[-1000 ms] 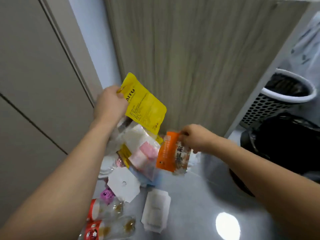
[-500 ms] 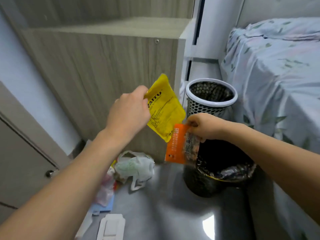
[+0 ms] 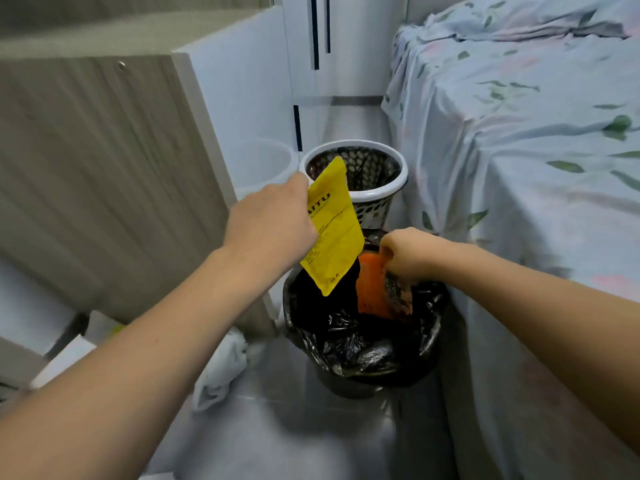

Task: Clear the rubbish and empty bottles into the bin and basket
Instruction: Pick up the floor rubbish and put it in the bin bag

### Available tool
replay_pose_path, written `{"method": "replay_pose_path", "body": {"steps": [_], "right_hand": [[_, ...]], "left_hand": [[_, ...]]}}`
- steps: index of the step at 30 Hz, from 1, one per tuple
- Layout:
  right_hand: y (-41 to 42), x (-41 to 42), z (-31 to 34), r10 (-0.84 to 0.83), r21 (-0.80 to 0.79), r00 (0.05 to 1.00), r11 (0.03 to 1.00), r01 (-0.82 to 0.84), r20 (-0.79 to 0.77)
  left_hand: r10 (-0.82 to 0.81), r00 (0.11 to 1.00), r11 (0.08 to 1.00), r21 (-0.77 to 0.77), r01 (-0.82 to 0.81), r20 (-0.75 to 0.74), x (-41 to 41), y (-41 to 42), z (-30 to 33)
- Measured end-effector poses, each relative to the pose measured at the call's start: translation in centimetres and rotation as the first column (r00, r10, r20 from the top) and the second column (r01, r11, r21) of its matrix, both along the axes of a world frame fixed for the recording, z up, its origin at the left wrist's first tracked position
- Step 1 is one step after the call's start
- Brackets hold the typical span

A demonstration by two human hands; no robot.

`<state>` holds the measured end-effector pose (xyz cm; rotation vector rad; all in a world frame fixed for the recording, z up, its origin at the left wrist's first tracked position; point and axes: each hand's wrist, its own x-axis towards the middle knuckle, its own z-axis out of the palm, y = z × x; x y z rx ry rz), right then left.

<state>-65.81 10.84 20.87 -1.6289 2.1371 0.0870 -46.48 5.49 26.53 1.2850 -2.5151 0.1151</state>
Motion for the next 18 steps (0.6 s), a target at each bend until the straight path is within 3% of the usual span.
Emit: {"method": "replay_pose_path", "body": {"steps": [7, 10, 13, 18], "right_hand": [[-1.1, 0.6, -1.9, 0.087, 0.099, 0.996, 0.992, -0.084, -0.031], [-1.8, 0.6, -2.2, 0.141, 0.051, 0.987, 0.989, -0.138, -0.072], [-2.0, 0.5, -2.7, 0.154, 0.077, 0.980, 0.986, -0.145, -0.124], [-1.5, 0.6, -3.2, 0.184, 0.095, 0.975, 0.980, -0.173, -0.127]], "left_hand": [[-0.029, 0.964, 0.976, 0.218, -0.030, 0.264, -2.9, -1.2, -4.4], [-0.065, 0.941, 0.940, 0.336, -0.053, 0.331, -4.7, -1.6, -6.6], [-0.105, 0.918, 0.864, 0.493, -0.106, 0.382, -6.8, -1.9, -9.1], [-0.100, 0.908, 0.656, 0.713, -0.248, 0.407, -8.8, -2.2, -12.9]]}}
